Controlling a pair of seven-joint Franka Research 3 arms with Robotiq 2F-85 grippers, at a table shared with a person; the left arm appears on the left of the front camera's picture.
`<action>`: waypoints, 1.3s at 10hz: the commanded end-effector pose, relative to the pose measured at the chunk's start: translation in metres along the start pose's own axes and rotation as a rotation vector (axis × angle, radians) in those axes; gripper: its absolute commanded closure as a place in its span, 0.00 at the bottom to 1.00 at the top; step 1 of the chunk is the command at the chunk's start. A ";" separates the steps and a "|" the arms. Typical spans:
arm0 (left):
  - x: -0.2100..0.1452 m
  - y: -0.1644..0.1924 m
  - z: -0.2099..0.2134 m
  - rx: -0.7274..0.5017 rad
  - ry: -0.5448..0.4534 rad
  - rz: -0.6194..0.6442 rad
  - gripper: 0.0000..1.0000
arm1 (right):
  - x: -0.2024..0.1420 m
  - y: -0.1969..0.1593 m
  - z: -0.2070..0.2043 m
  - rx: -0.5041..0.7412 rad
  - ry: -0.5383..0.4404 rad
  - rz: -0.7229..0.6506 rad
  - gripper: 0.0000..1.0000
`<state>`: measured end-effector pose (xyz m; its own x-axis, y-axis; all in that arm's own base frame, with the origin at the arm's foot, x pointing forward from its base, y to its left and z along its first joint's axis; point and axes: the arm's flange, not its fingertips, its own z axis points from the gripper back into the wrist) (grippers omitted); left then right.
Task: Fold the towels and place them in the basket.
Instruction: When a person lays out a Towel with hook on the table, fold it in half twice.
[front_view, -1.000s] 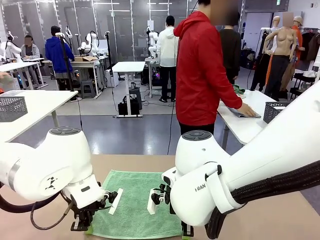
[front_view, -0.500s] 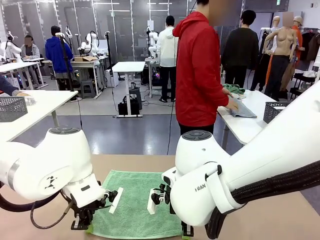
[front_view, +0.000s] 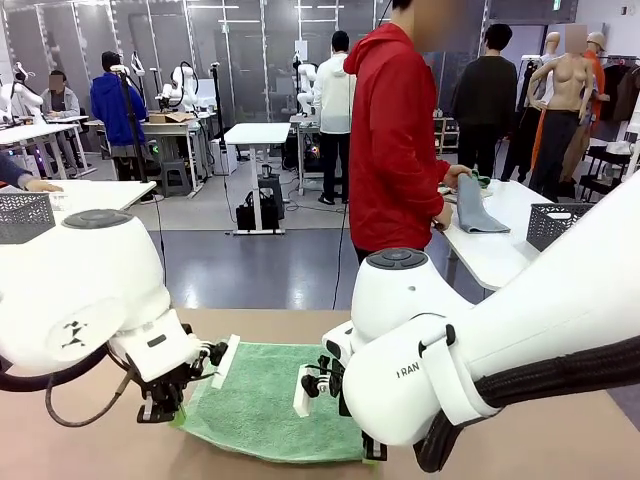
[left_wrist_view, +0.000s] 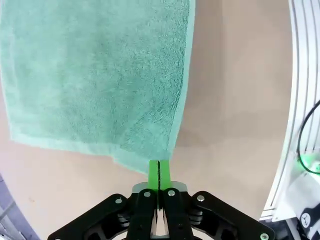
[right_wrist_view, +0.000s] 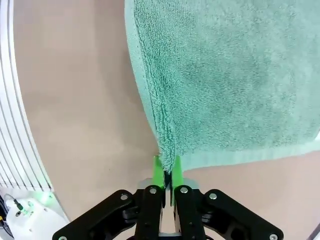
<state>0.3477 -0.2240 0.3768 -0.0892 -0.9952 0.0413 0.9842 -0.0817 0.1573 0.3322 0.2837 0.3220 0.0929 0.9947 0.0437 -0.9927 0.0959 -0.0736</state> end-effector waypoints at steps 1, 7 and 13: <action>-0.019 -0.032 -0.004 0.000 0.021 0.002 1.00 | 0.003 0.001 0.008 -0.036 0.017 -0.001 1.00; -0.003 0.000 0.006 0.005 0.000 0.002 1.00 | 0.001 0.000 0.009 -0.024 -0.004 0.014 1.00; -0.004 -0.016 -0.043 -0.135 -0.035 0.014 0.76 | 0.001 0.000 0.009 -0.024 -0.004 0.014 1.00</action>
<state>0.3451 -0.2259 0.3426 -0.0715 -0.9964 0.0461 0.9963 -0.0692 0.0512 0.3316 0.2843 0.3308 0.0799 0.9959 0.0430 -0.9916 0.0838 -0.0980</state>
